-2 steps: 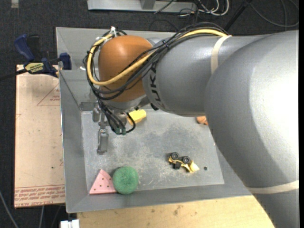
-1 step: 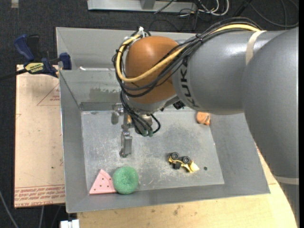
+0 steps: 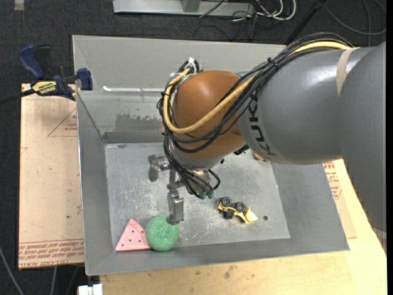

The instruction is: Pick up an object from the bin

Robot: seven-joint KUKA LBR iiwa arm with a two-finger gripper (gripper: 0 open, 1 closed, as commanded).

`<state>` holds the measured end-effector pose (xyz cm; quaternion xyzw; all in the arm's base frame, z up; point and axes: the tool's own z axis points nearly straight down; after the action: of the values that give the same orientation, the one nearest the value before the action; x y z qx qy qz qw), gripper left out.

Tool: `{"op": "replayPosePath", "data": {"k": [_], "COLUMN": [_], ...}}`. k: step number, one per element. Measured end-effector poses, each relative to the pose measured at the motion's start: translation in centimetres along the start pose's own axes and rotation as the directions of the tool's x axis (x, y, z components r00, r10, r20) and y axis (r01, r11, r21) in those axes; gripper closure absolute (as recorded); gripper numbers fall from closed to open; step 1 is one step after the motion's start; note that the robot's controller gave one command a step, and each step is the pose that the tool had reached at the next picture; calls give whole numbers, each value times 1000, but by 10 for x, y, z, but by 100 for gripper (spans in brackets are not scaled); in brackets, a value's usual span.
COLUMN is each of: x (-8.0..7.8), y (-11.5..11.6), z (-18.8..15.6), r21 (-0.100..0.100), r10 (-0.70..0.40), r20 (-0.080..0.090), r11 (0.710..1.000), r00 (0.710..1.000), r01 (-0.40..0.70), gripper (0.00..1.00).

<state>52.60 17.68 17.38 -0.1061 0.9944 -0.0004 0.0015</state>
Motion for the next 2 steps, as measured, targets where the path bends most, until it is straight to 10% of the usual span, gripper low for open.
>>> {"op": "replayPosePath", "data": {"k": [2], "x": [28], "y": [3], "z": [82], "r21": [-3], "r10": [-273], "r20": [-3], "r11": [962], "r00": [962], "r01": [273], "gripper": [0]}}
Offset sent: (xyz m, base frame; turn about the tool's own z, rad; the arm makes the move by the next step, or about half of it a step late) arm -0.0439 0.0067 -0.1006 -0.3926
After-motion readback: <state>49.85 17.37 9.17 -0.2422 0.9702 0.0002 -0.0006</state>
